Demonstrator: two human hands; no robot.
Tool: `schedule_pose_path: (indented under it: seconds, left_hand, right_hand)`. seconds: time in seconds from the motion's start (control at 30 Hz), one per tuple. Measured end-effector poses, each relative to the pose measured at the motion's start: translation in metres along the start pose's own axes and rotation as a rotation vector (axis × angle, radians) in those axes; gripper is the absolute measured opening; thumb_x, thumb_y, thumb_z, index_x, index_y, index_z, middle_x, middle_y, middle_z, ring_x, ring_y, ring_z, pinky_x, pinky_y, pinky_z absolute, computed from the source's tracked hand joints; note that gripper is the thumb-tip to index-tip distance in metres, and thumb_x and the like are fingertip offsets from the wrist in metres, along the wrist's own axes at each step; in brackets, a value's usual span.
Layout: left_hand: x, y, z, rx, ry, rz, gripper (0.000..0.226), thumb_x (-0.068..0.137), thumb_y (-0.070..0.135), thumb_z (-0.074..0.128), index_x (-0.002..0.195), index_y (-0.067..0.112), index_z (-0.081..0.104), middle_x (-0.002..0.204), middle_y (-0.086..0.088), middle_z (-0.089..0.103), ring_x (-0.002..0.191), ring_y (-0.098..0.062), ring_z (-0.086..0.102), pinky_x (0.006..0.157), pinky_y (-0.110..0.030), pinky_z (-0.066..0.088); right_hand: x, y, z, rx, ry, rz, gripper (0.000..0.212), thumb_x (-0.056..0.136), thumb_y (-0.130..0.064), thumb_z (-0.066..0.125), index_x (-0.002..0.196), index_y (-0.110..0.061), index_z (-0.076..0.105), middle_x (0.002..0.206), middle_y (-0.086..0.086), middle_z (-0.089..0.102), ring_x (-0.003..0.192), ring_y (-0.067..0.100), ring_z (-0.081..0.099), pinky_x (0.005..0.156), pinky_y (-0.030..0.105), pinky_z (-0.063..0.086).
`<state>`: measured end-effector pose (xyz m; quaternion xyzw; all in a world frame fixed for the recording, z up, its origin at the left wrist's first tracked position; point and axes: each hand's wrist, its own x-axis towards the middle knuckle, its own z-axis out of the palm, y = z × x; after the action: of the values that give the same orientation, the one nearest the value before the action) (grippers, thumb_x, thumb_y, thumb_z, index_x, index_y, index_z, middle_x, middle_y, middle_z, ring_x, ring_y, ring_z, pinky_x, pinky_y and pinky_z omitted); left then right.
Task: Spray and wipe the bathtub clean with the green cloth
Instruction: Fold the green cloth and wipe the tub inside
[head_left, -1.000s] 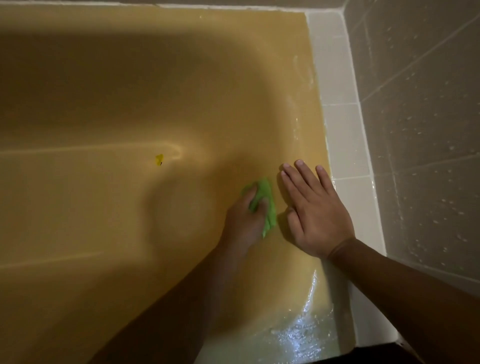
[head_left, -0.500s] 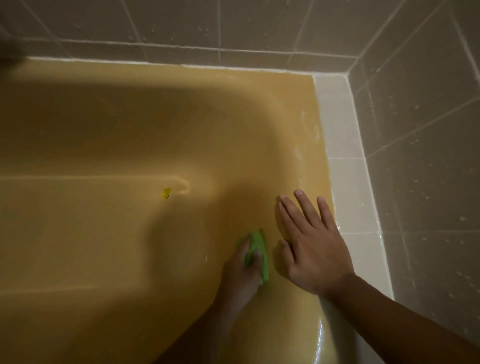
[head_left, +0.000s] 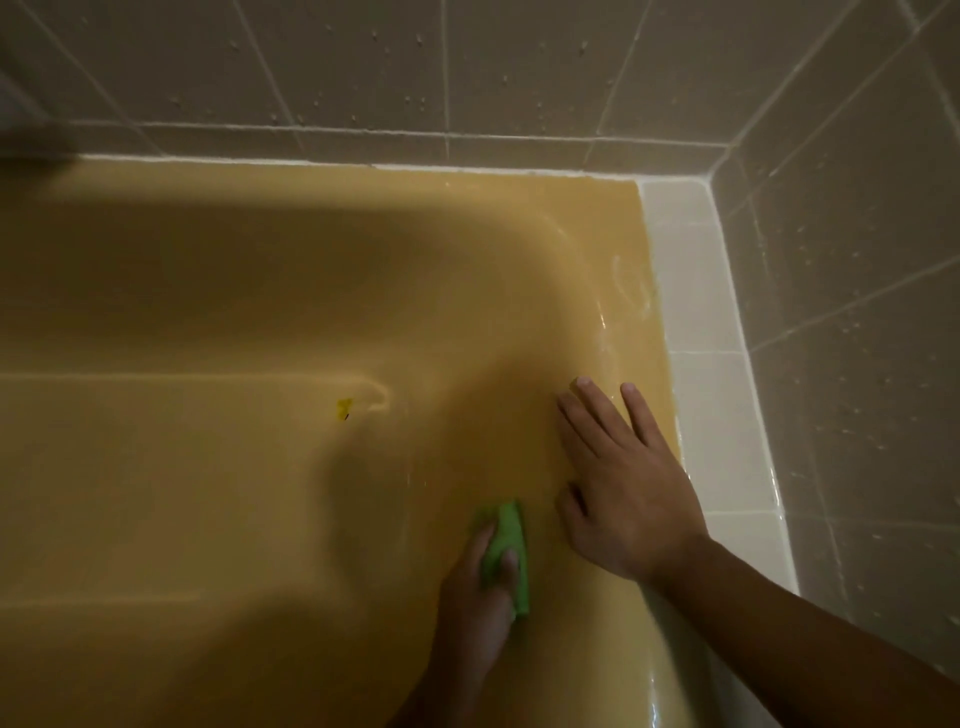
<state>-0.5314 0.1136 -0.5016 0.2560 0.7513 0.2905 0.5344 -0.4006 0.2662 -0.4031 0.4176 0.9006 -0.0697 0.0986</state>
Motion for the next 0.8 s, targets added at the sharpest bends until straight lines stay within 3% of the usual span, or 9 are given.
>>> schedule_pose_path:
  seconds: [0.13, 0.27, 0.37, 0.43, 0.5, 0.57, 0.67, 0.73, 0.8]
  left_hand:
    - [0.045, 0.009, -0.002, -0.006, 0.017, -0.081, 0.036, 0.104, 0.029, 0.06, 0.14, 0.029, 0.062, 0.115, 0.002, 0.071, 0.082, 0.003, 0.066, 0.069, -0.017, 0.049]
    - [0.136, 0.105, -0.001, -0.042, 0.106, 0.071, 0.021, 0.103, 0.033, 0.053, 0.119, 0.03, 0.067, 0.105, 0.002, 0.071, 0.088, -0.019, 0.066, 0.069, -0.024, 0.053]
    - [0.156, 0.143, 0.001, -0.061, 0.143, 0.191, 0.044, 0.102, 0.035, 0.055, 0.145, 0.027, 0.057, 0.137, 0.0, 0.064, 0.123, -0.02, 0.06, 0.103, -0.032, 0.049]
    - [0.133, 0.125, 0.001, -0.057, 0.089, 0.201, 0.05, 0.103, 0.034, 0.058, 0.153, 0.028, 0.051, 0.151, 0.002, 0.056, 0.134, -0.015, 0.054, 0.111, -0.028, 0.043]
    - [0.089, 0.079, 0.002, -0.051, 0.019, 0.163, 0.052, 0.103, 0.035, 0.062, 0.153, 0.029, 0.051, 0.152, 0.005, 0.056, 0.13, -0.007, 0.056, 0.102, -0.011, 0.041]
    - [0.038, 0.034, -0.003, -0.027, -0.018, 0.052, 0.053, 0.102, 0.04, 0.064, 0.152, 0.03, 0.051, 0.146, 0.005, 0.06, 0.108, 0.006, 0.063, 0.083, 0.0, 0.041]
    - [0.01, 0.0, -0.015, 0.044, -0.065, -0.085, 0.048, 0.103, 0.039, 0.062, 0.149, 0.029, 0.053, 0.119, 0.011, 0.065, 0.067, 0.022, 0.058, 0.062, -0.004, 0.046]
    - [0.035, 0.006, -0.015, 0.059, -0.063, -0.117, 0.038, 0.105, 0.029, 0.061, 0.143, 0.026, 0.059, 0.109, 0.007, 0.067, 0.068, 0.01, 0.063, 0.06, -0.015, 0.051]
    - [0.077, 0.037, -0.014, 0.09, -0.009, -0.05, 0.033, 0.106, 0.029, 0.057, 0.139, 0.028, 0.062, 0.116, 0.004, 0.068, 0.087, -0.007, 0.066, 0.067, -0.021, 0.048]
  right_hand:
    - [0.0, 0.0, 0.0, -0.014, -0.006, -0.02, 0.074, 0.087, -0.038, 0.054, 0.152, -0.003, 0.047, 0.162, 0.009, 0.042, 0.16, 0.026, 0.012, 0.128, 0.056, 0.008]
    - [0.002, 0.0, 0.002, -0.015, 0.018, -0.03, 0.073, 0.088, -0.038, 0.054, 0.153, -0.003, 0.047, 0.161, 0.009, 0.044, 0.16, 0.025, 0.014, 0.128, 0.056, 0.009]
    - [0.006, 0.001, 0.002, -0.017, 0.015, -0.031, 0.076, 0.088, -0.04, 0.052, 0.155, -0.003, 0.044, 0.162, 0.01, 0.042, 0.16, 0.024, 0.013, 0.128, 0.056, 0.009]
    - [0.007, 0.001, 0.0, -0.012, 0.012, -0.035, 0.076, 0.088, -0.039, 0.052, 0.154, -0.003, 0.045, 0.161, 0.01, 0.043, 0.16, 0.025, 0.014, 0.128, 0.056, 0.009]
    - [0.008, 0.001, -0.002, -0.005, -0.001, -0.038, 0.074, 0.088, -0.039, 0.049, 0.153, -0.003, 0.046, 0.16, 0.01, 0.044, 0.16, 0.025, 0.015, 0.128, 0.057, 0.011]
    - [0.008, 0.001, -0.004, 0.009, -0.016, -0.034, 0.073, 0.088, -0.04, 0.048, 0.151, -0.003, 0.049, 0.16, 0.01, 0.045, 0.16, 0.024, 0.014, 0.128, 0.056, 0.011]
    - [0.006, 0.001, -0.004, 0.024, -0.022, -0.03, 0.071, 0.089, -0.04, 0.048, 0.15, -0.003, 0.05, 0.159, 0.009, 0.046, 0.159, 0.024, 0.015, 0.128, 0.055, 0.012]
    - [0.006, 0.002, -0.003, 0.028, -0.02, -0.032, 0.069, 0.09, -0.038, 0.049, 0.149, -0.003, 0.051, 0.158, 0.008, 0.048, 0.159, 0.024, 0.018, 0.128, 0.055, 0.013]
    - [0.007, 0.001, -0.002, 0.032, -0.01, -0.038, 0.068, 0.089, -0.037, 0.051, 0.148, -0.003, 0.053, 0.156, 0.008, 0.05, 0.158, 0.024, 0.019, 0.128, 0.055, 0.012]
